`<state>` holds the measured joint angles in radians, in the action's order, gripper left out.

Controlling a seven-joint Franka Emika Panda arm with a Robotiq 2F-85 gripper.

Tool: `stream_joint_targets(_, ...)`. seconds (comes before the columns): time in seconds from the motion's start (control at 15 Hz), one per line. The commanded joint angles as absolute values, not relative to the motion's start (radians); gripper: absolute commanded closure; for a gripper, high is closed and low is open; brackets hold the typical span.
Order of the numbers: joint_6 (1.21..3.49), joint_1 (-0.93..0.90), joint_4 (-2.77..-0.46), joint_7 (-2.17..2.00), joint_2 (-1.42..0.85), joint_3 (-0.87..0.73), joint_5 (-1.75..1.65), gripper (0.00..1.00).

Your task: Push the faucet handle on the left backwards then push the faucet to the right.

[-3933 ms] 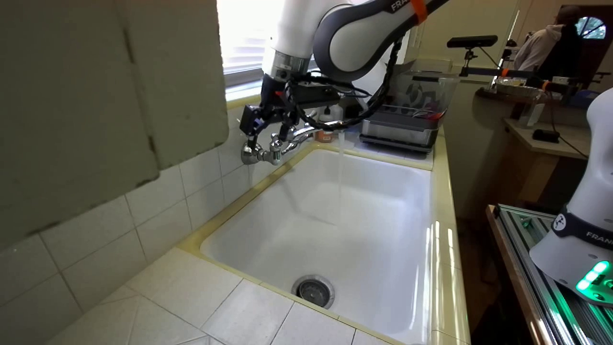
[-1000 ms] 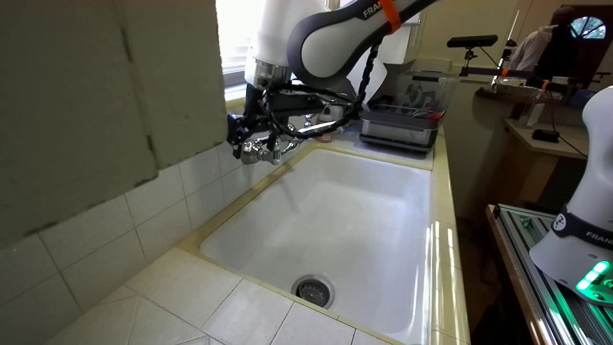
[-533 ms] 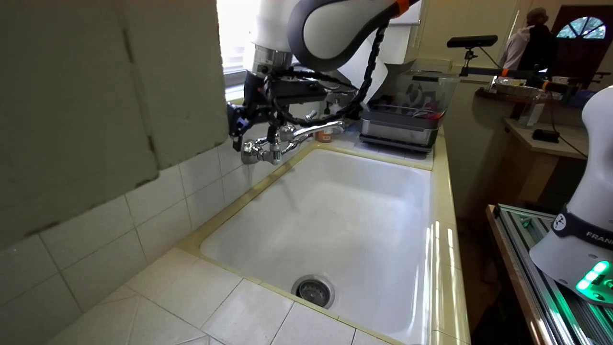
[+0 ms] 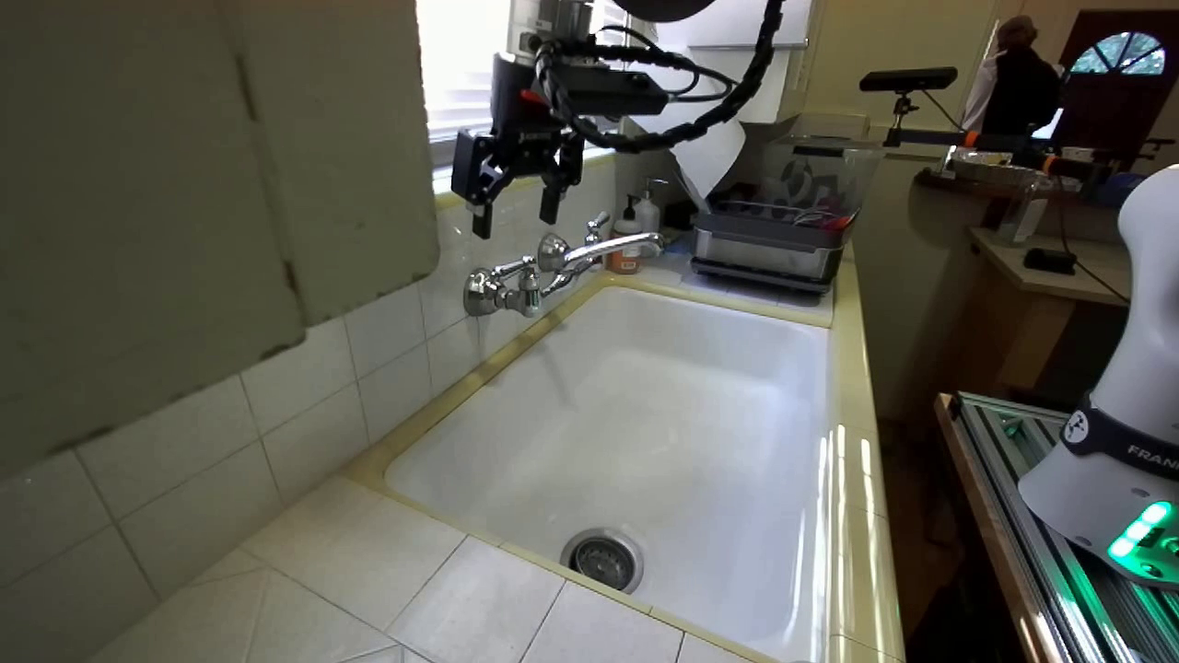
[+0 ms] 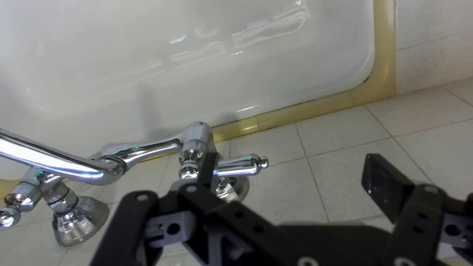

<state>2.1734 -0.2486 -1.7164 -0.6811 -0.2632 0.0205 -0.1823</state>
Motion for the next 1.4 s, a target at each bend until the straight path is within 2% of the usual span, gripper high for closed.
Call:
stream_joint_targets(0.0, 2.164, -0.228, -1.804, -0.681, -0.172, 0.025, -0.206, 0.00)
stream_joint_targets(0.53, 2.241, -0.090, -1.947, -0.592, -0.052, -0.016, -0.171, 0.00)
stream_joint_targets(0.6, 2.195, -0.105, -1.869, -0.618, -0.098, 0.002, -0.185, 0.00)
stream_joint_targets(1.33, 2.214, -0.078, -1.911, -0.600, -0.074, -0.004, -0.184, 0.00)
